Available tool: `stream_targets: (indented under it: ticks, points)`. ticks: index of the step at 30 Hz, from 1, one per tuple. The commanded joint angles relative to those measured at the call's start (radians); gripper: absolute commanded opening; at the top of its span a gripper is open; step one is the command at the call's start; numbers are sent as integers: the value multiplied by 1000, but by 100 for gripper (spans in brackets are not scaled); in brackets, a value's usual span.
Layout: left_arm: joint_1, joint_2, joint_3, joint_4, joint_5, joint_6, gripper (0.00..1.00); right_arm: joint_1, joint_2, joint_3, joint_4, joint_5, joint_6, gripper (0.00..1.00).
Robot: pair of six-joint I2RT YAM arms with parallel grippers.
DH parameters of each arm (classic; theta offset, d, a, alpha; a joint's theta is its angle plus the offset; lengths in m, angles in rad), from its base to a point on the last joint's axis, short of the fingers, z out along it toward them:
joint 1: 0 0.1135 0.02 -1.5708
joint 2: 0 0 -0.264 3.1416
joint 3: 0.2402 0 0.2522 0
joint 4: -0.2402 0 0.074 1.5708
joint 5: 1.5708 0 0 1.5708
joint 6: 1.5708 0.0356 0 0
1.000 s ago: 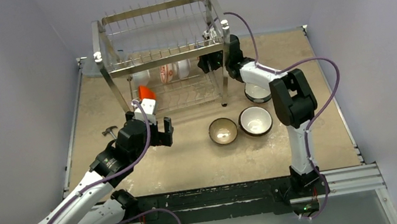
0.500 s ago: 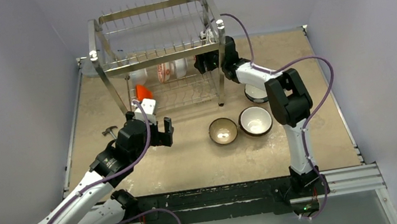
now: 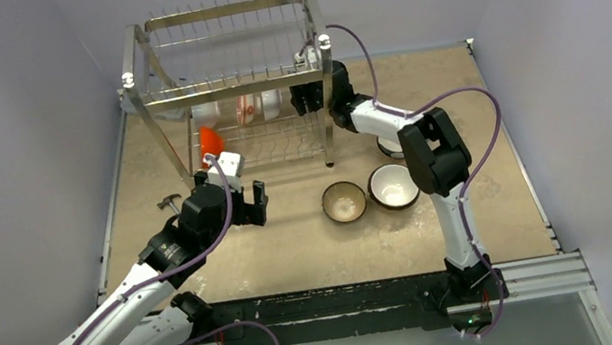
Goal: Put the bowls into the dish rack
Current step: Place the bowl in the dish rack.
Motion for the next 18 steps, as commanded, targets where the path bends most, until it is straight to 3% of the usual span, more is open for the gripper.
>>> stream_targets:
  ticks: [1,7,18]
  points:
    - [0,-6,0,19,8,6,98,34,41,5,-71,168,-79,10]
    - [1,-3,1,19,9,6,98,33,40,-11,-72,157,-68,42]
    - [1,-2,0,19,12,8,98,33,20,-11,-87,52,-29,65]
